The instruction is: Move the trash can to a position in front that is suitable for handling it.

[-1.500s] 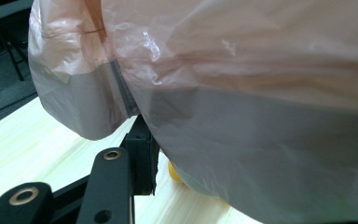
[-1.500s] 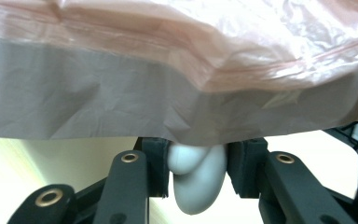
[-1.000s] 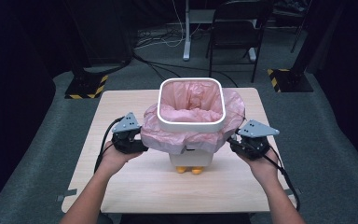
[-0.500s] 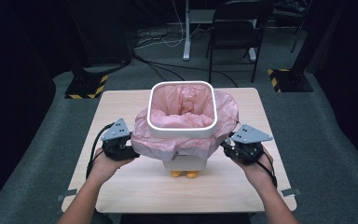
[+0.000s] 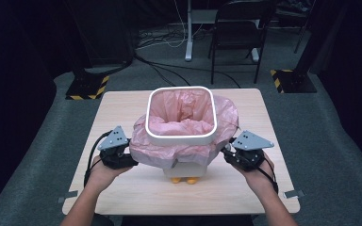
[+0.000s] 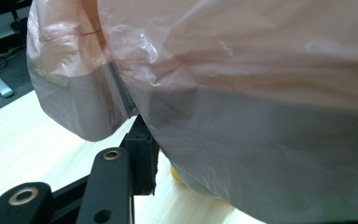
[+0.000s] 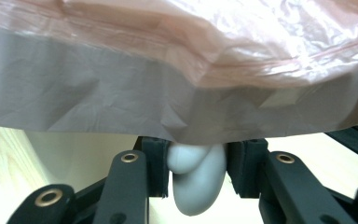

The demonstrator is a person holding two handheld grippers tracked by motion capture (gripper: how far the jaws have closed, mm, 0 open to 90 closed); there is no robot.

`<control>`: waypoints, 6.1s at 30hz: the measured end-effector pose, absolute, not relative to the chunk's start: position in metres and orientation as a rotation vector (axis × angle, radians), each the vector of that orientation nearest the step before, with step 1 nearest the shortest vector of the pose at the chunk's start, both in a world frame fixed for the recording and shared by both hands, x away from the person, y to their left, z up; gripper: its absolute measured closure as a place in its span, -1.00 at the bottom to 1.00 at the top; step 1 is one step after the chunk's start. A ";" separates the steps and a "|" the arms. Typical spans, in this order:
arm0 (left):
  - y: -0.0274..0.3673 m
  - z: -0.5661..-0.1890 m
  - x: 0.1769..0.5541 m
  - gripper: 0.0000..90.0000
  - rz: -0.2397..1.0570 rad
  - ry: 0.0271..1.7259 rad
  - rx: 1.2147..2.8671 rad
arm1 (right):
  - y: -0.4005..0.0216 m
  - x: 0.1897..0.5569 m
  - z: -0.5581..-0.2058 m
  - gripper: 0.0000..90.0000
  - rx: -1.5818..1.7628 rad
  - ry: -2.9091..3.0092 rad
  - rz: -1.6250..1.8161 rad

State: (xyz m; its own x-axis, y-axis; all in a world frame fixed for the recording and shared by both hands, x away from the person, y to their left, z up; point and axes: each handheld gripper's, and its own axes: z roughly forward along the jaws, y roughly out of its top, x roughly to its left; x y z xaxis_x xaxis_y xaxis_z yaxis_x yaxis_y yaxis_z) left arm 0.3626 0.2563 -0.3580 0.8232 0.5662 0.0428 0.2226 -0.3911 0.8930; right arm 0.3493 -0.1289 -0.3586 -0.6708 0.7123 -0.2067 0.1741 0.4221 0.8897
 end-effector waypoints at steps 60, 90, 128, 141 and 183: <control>0.265 -0.385 0.347 -0.26 0.304 0.656 1.940 | -0.148 0.339 -0.379 0.00 0.832 2.261 1.367; 0.291 -0.373 0.340 -0.38 0.299 0.702 1.915 | -0.161 0.328 -0.365 0.04 0.799 2.307 1.316; 0.328 -0.343 0.330 -0.19 0.364 0.744 1.857 | -0.187 0.316 -0.335 -0.02 0.827 2.249 1.353; 0.345 -0.337 0.321 -0.12 0.382 0.760 1.834 | -0.186 0.313 -0.324 0.00 0.784 2.239 1.360; 0.302 -0.282 0.358 -0.05 0.345 0.640 1.817 | -0.158 0.317 -0.282 0.12 0.585 2.328 1.444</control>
State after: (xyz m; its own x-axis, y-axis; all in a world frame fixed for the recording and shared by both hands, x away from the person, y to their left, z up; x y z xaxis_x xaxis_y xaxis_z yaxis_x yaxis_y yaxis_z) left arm 0.3577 0.3017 -0.2820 0.8102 0.5811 -0.0774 0.2544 -0.2295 0.9395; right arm 0.3167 -0.1581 -0.2819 -0.8578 0.5093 -0.0683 0.1649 0.3987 0.9021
